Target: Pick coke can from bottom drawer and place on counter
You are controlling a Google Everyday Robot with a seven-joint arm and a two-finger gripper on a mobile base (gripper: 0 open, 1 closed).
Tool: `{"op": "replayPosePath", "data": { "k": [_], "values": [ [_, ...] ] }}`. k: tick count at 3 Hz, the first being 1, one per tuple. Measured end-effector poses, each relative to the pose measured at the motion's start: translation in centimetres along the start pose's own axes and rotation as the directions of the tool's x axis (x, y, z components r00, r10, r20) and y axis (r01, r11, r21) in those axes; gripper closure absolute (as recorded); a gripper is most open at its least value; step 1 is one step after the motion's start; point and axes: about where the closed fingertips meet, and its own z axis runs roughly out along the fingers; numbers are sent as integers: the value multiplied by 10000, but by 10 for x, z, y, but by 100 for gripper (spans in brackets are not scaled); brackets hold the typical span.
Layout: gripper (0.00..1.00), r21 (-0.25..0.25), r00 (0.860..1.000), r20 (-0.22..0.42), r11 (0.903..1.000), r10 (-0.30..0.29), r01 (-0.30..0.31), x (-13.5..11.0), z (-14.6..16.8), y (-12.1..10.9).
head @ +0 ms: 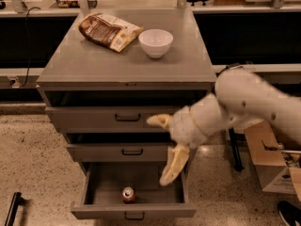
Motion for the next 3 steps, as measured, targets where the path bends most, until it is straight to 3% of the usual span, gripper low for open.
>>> {"op": "replayPosePath", "data": {
  "k": [1, 2, 3],
  "values": [
    [0, 540, 9921, 1250, 9985, -66, -2, 39, 51, 12],
    [0, 804, 9889, 1322, 9951, -683, 580, 46, 55, 7],
    [0, 430, 9925, 1217, 9990, 77, -131, 72, 94, -2]
  ]
}}
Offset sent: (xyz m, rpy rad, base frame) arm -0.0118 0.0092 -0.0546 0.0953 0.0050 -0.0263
